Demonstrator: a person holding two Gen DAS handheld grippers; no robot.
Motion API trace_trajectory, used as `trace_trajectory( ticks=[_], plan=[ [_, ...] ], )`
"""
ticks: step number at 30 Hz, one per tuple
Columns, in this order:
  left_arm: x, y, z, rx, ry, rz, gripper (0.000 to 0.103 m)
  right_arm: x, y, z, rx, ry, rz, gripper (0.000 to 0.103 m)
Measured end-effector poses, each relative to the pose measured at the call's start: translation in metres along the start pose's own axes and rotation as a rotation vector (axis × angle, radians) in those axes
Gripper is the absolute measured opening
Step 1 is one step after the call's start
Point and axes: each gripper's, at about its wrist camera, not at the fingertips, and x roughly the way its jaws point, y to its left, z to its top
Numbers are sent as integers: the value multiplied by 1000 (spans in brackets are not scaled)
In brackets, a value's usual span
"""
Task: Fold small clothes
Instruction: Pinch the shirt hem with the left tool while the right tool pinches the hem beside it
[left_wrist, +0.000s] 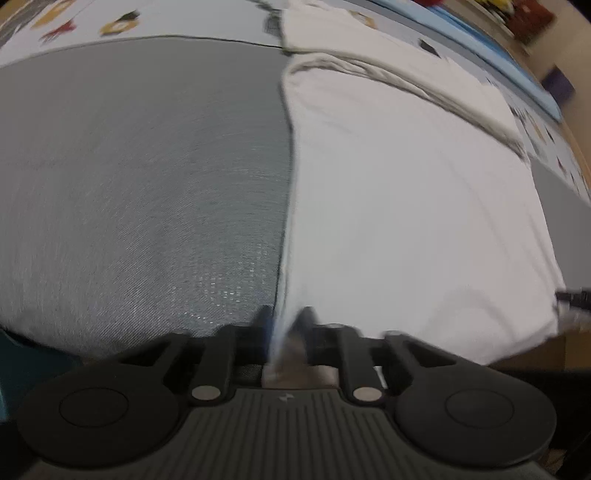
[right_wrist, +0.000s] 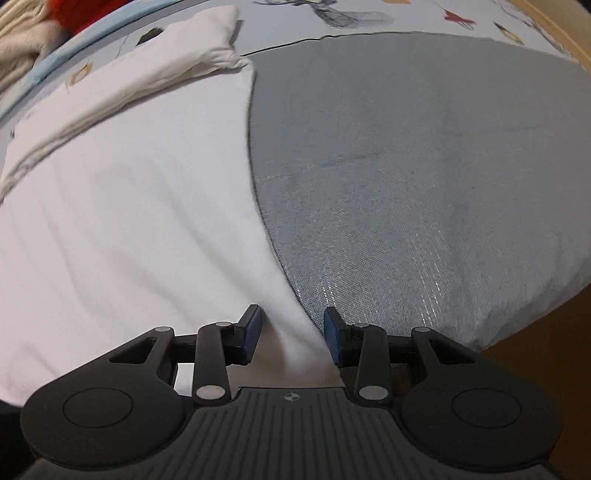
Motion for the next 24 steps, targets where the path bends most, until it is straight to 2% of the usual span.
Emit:
trace_trajectory(
  ticks=[2, 3, 5, 7, 10, 13, 16, 20, 24],
  plan=[
    [-10, 1, 0, 0, -49, 14, 4, 1, 4, -1, -29, -7, -3, 22],
    [-17, 4, 1, -19, -85, 16, 4, -1, 5, -1, -32, -12, 7, 3],
    [-32, 11, 2, -60, -140, -16, 4, -10, 0, 1, 11, -52, 56, 3],
    [-31, 12, 2, -53, -118, -18, 4, -21, -8, 3, 60, -100, 102, 3],
    [-10, 11, -3, -43, 8, -34, 6, -14, -11, 0, 76, -57, 70, 5],
    [-6, 11, 0, -42, 15, -7, 11, -3, -7, -5, 42, 11, 35, 9],
    [-3, 15, 0, -70, 25, -20, 12, -3, 0, -6, 13, 7, 21, 10],
    [-1, 4, 0, -7, 23, 0, 17, -3, 4, -10, -24, 6, 9, 11],
    [-1, 2, -1, 10, 19, 8, 19, -6, 5, -14, -57, 5, 2, 11]
  ],
)
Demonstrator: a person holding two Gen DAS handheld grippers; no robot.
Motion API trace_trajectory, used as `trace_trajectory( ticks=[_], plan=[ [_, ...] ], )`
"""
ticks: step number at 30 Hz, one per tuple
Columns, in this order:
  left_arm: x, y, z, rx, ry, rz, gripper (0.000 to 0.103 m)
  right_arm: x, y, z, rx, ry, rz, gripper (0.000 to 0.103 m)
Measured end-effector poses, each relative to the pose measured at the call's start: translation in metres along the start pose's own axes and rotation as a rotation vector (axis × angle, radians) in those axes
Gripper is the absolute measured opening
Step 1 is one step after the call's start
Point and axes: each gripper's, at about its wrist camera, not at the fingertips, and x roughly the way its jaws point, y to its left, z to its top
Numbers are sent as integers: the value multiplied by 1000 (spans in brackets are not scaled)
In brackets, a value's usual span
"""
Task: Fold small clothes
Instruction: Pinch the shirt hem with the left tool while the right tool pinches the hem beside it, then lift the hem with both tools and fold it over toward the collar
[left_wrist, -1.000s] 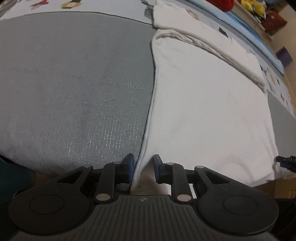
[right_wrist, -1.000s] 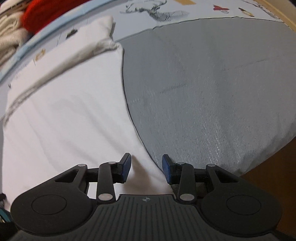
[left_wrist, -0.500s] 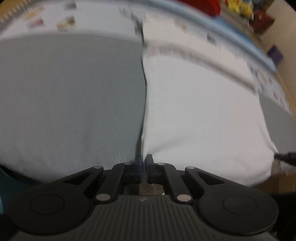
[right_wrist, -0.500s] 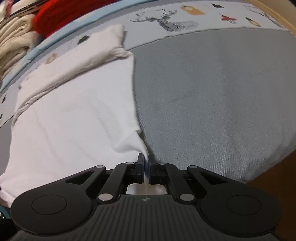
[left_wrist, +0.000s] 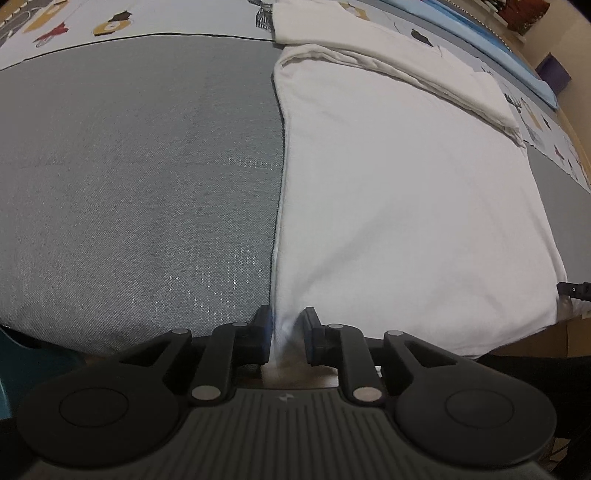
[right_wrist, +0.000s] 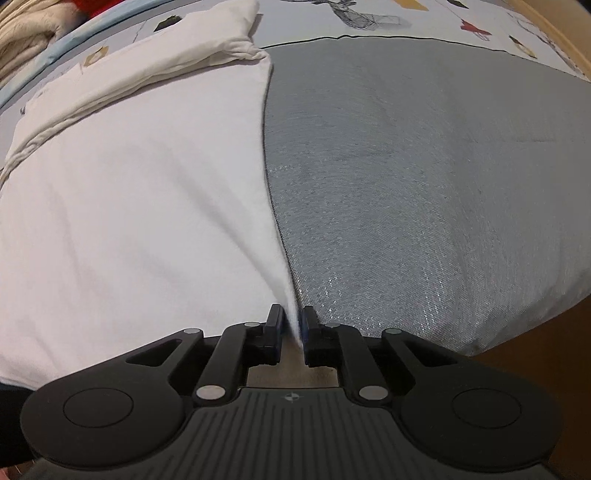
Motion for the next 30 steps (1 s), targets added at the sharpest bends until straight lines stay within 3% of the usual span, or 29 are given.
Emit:
trace_trajectory(
  ticks=[11, 15, 19, 25, 30],
  plan=[
    [2, -7, -1, 40, -2, 41, 19, 6, 2, 4, -25, 3, -14, 11],
    [0, -8, -1, 42, -20, 48, 9, 7, 7, 3, -55, -3, -20, 8],
    [-7, -12, -5, 61, -34, 53, 6, 2, 3, 4, -18, -18, 16, 3],
    [-40, -11, -7, 50, -112, 5, 5, -21, -2, 7, 25, -119, 88, 3],
    [-90, -13, -11, 93, -212, -62, 3, -62, -4, 10, 26, -243, 172, 3]
  ],
)
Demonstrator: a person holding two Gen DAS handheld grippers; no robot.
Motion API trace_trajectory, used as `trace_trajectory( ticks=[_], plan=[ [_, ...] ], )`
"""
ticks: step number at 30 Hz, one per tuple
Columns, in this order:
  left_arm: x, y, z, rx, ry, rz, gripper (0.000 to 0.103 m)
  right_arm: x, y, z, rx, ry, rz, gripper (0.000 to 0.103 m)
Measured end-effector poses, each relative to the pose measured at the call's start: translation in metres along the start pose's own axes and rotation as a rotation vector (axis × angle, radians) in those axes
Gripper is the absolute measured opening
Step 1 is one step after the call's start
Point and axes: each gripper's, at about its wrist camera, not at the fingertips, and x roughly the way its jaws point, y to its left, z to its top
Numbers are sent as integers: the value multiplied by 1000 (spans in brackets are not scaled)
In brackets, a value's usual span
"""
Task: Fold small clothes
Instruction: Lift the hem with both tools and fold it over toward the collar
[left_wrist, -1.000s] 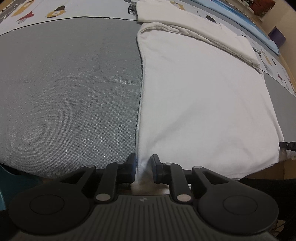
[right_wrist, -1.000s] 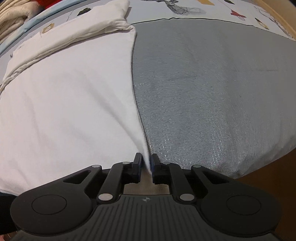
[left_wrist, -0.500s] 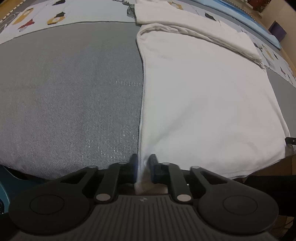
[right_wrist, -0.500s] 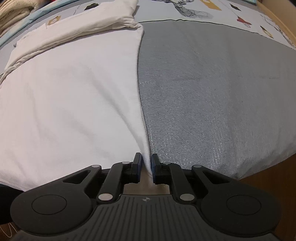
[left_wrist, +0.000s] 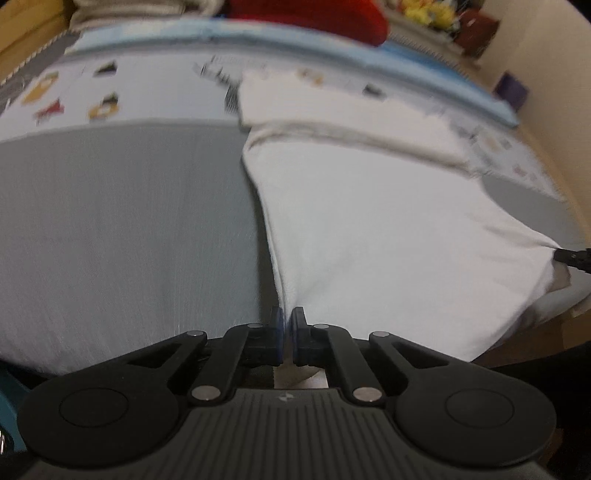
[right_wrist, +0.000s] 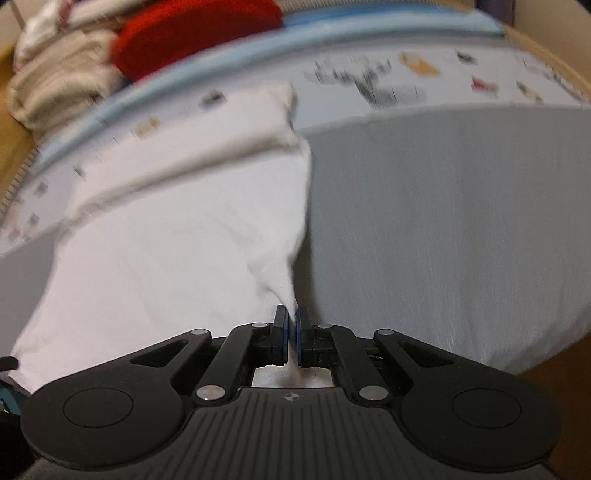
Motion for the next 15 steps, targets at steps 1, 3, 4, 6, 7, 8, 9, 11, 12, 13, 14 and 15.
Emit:
trace_trajectory(
  ticks=[1, 3, 4, 6, 7, 8, 9, 11, 12, 13, 14, 15],
  plan=[
    [-12, -1, 1, 8, -22, -18, 3, -11, 0, 3, 11, -28, 30, 3],
    [-38, -1, 1, 26, -64, -44, 3, -34, 0, 6, 28, -73, 85, 3],
    [-54, 2, 1, 32, -83, -57, 3, -46, 0, 6, 24, -92, 105, 3],
    [-84, 5, -1, 44, -114, -80, 3, -68, 1, 5, 8, -124, 142, 3],
    [-101, 10, -3, 49, -128, -93, 3, -80, 0, 6, 5, -137, 166, 3],
    [-118, 13, -4, 51, -137, -106, 3, -92, -3, 5, 4, -147, 194, 2],
    [-134, 17, -6, 53, -150, -124, 3, -104, -6, 4, 3, -152, 216, 2],
    [-159, 26, -6, 56, -168, -154, 3, -127, -11, -2, 1, -154, 258, 2],
    [-167, 31, -7, 50, -174, -163, 3, -137, -13, -4, 0, -157, 280, 2],
    [-171, 36, -5, 36, -178, -171, 3, -146, -16, -7, -5, -162, 300, 2],
    [-170, 41, -2, 15, -179, -177, 3, -151, -16, -7, -8, -163, 310, 2],
    [-165, 47, 3, -3, -178, -178, 3, -153, -17, -7, -4, -161, 318, 2]
  ],
)
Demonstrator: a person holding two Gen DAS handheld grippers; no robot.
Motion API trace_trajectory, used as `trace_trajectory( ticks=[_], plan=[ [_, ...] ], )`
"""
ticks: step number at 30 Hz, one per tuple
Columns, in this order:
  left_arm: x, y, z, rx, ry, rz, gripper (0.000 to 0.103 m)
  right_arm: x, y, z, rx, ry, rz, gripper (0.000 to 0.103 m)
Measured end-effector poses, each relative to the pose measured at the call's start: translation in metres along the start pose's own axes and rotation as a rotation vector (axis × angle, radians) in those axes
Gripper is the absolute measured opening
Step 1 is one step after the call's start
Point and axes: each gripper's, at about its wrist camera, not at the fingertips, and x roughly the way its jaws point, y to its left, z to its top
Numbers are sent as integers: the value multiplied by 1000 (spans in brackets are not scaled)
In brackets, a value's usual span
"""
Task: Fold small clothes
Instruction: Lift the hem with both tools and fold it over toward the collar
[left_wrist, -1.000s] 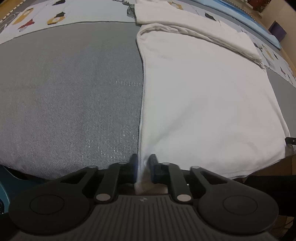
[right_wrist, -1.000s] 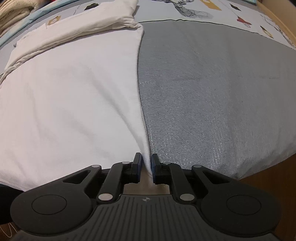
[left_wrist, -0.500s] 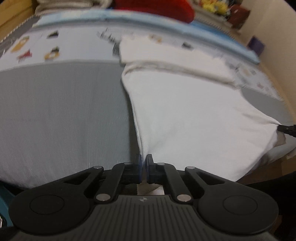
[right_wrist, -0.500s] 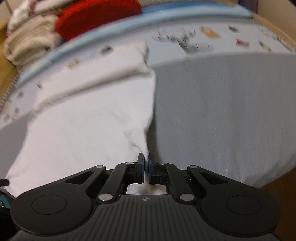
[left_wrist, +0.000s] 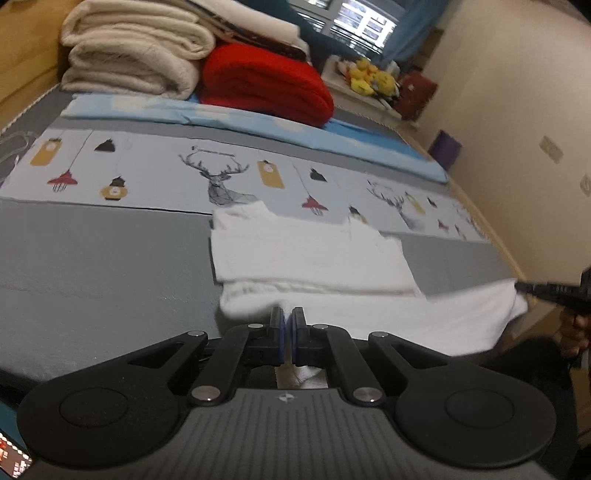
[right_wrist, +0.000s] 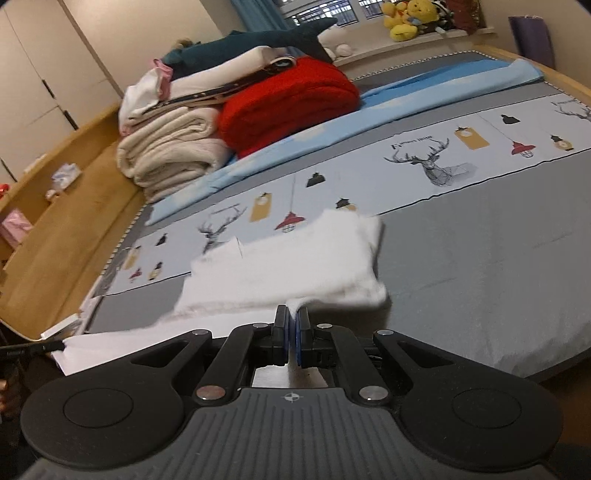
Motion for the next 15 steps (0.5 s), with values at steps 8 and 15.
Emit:
trace_trajectory(
  ticks=[8, 15],
  plan=[
    [135, 44, 63, -100, 66, 46, 3, 89, -33, 37, 99, 59, -70, 2],
    [244, 76, 96, -165, 68, 98, 3, 206, -71, 84, 136, 129, -194, 2]
  ],
)
